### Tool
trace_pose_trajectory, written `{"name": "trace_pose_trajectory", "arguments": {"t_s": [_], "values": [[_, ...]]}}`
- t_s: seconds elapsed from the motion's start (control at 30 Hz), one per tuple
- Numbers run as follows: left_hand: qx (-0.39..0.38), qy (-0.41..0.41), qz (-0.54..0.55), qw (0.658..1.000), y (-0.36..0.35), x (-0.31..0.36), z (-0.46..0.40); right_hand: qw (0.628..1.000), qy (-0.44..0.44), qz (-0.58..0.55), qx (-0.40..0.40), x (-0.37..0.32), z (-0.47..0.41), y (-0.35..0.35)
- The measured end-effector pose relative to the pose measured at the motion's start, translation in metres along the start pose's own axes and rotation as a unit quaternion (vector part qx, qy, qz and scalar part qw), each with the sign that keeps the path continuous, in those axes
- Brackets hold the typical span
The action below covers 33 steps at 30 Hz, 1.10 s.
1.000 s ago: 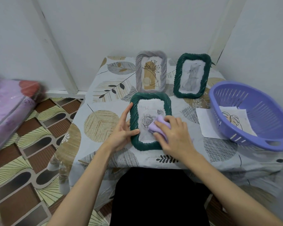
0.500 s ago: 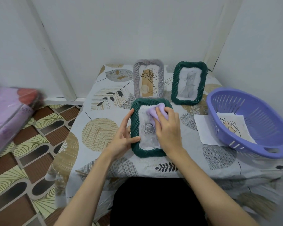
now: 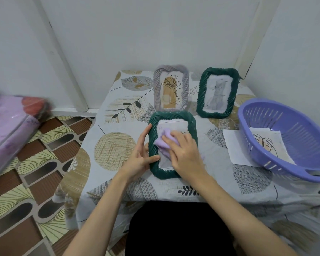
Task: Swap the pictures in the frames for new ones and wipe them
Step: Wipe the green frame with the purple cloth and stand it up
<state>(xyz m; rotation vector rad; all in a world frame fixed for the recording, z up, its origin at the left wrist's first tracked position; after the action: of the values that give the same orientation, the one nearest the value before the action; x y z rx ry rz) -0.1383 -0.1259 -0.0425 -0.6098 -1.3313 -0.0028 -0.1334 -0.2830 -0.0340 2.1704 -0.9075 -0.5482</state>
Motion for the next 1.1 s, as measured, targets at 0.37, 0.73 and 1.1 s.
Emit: {"name": "trace_pose_trajectory", "arguments": {"t_s": [0.37, 0.73, 1.1], "values": [[-0.002, 0.008, 0.005, 1.000, -0.003, 0.001, 0.002, 1.000, -0.008, 0.022, 0.007, 0.019, -0.016, 0.010], [0.000, 0.020, 0.084, 0.996, -0.002, -0.004, -0.001, 0.995, 0.082, -0.015, -0.054, 0.005, 0.062, 0.015], [0.019, 0.014, 0.056, 0.998, 0.000, 0.004, -0.001, 0.988, -0.148, 0.012, 0.052, 0.021, 0.000, 0.011]]}}
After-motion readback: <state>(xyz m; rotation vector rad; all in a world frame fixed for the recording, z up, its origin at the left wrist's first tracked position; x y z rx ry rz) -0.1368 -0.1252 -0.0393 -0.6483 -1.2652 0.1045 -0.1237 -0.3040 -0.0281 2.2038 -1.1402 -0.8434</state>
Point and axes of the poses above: each hand's wrist, its own z-axis away from the middle knuckle, its own y-axis out of the back of the hand, x = y × z, the point moved 1 cm from there along -z, towards the middle knuckle, and after that the axes turned 8 degrees about y, right-handed, at the moved point
